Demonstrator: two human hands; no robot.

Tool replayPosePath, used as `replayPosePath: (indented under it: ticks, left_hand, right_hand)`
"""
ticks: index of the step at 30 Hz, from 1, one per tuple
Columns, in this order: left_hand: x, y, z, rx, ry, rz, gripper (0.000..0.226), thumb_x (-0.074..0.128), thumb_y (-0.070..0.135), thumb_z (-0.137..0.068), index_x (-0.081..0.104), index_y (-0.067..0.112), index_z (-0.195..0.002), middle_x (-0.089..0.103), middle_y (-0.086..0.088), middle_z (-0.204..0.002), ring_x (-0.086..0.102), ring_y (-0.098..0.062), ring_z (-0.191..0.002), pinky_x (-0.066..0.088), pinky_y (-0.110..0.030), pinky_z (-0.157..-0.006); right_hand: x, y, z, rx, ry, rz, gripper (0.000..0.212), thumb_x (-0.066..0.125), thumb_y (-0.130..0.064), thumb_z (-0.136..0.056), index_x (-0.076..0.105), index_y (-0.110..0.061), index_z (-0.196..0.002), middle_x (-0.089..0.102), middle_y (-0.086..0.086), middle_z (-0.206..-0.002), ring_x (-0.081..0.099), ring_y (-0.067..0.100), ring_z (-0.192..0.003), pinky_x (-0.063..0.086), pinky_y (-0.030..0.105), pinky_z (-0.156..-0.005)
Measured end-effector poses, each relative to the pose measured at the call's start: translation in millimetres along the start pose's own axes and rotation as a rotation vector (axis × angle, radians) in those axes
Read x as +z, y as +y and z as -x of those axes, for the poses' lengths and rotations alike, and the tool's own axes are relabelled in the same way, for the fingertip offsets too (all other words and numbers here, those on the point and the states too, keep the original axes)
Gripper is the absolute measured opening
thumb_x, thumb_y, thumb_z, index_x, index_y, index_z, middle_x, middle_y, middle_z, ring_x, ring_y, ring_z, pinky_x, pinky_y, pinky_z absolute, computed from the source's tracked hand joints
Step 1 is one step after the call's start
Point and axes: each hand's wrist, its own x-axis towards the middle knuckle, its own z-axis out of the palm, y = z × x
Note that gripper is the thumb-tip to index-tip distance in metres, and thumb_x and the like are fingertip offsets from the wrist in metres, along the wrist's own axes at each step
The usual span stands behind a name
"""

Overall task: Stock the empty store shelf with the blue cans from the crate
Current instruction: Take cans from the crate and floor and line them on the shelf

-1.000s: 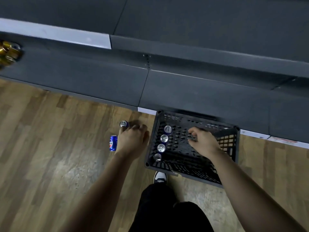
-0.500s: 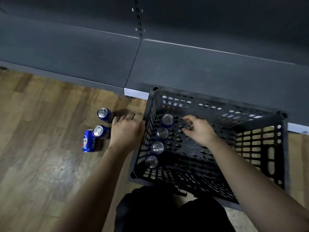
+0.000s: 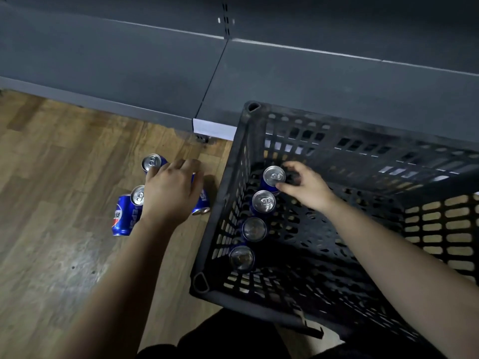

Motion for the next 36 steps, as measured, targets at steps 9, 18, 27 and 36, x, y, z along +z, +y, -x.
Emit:
replayPosePath:
  ticks: [9,18,27,36]
  left_hand:
    - [10.0,10.7,7.3,-0.015,-0.072,0.055,0.045,0.024,0.045,-0.093,0.057,0.021,-0.114,0.063,-0.002,-0.115,0.059,-0.023,-0.103,0.041,-0.042,-0.089]
    - [16.6,10.4,5.5,-0.037,-0.093,0.054,0.031,0.033,0.04,-0.097,0.058,0.023,-0.105,0.064,0.0,-0.103,0.059,-0.023,-0.094,0.043,-0.04,-0.082]
    - [21.4,5.4,3.1,-0.04,-0.139,0.078,0.043,0.022,0.044,-0.097,0.056,0.026,-0.116,0.061,0.001,-0.12,0.056,-0.02,-0.107,0.04,-0.04,-0.091]
    - [-9.2,16.6,-6.7,-0.051,-0.112,0.049,0.041,0.027,0.041,-0.093,0.059,0.022,-0.11,0.065,0.0,-0.113,0.06,-0.022,-0.1,0.042,-0.039,-0.086]
  right_hand:
    - [9.5,8.2,-13.5,-0.064,-0.058,0.055,0.071,0.075,-0.043,-0.08,0.042,-0.035,-0.142,0.049,-0.002,-0.144,0.046,0.018,-0.13,0.038,0.037,-0.108]
    - [7.4,14.4,-27.0,-0.044,-0.148,0.042,0.082,0.081,-0.028,-0.077,0.036,-0.033,-0.146,0.043,-0.003,-0.147,0.05,0.013,-0.119,0.05,0.03,-0.09]
    - [10.3,17.9,-36.2,-0.043,-0.218,0.009,0.075,0.078,-0.02,-0.081,0.038,-0.022,-0.143,0.05,-0.009,-0.127,0.045,0.007,-0.116,0.041,0.013,-0.082]
    - [-8.9,7.9,-16.2,-0.081,-0.085,-0.053,0.071,0.086,-0.028,-0.07,0.052,-0.018,-0.131,0.063,-0.007,-0.118,0.059,0.007,-0.106,0.043,0.016,-0.092]
